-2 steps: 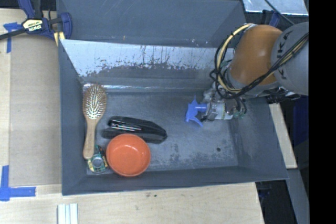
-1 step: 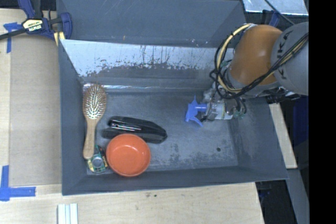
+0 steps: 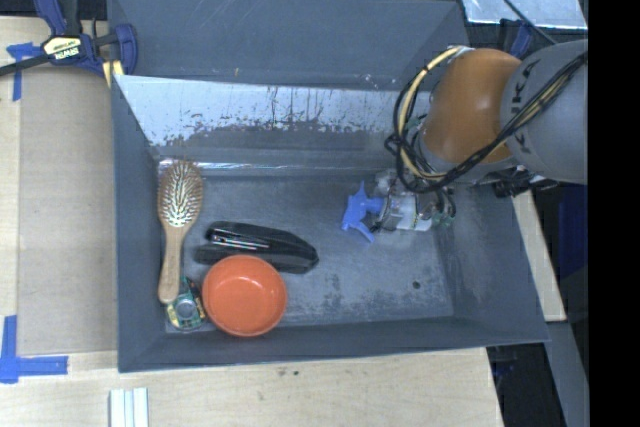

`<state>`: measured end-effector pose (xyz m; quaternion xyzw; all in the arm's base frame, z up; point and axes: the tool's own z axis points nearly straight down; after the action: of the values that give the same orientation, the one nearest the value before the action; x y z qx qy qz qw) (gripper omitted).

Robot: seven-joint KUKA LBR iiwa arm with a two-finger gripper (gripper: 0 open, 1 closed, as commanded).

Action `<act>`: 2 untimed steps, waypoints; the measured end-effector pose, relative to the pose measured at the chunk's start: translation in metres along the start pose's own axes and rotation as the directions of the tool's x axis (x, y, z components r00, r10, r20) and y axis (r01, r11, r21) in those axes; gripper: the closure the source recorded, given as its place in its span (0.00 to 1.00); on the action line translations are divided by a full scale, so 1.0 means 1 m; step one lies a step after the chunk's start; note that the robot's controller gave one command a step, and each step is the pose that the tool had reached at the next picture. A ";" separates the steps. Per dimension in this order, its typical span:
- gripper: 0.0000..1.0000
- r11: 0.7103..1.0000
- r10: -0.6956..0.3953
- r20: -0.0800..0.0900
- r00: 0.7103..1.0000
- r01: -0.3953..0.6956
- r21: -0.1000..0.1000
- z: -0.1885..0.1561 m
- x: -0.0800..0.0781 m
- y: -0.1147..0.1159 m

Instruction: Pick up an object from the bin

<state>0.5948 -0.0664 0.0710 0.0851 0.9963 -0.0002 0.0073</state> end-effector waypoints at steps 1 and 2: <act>1.00 1.000 0.004 -0.012 1.000 -0.004 0.000 -0.013 -0.001 -0.001; 1.00 1.000 -0.031 -0.007 0.999 0.031 -0.002 -0.041 0.034 0.034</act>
Offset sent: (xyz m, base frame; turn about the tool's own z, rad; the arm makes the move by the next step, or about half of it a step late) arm -0.0277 0.0376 0.0404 -0.0268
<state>0.5670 -0.0271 0.1116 0.0696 0.9976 0.0010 0.0038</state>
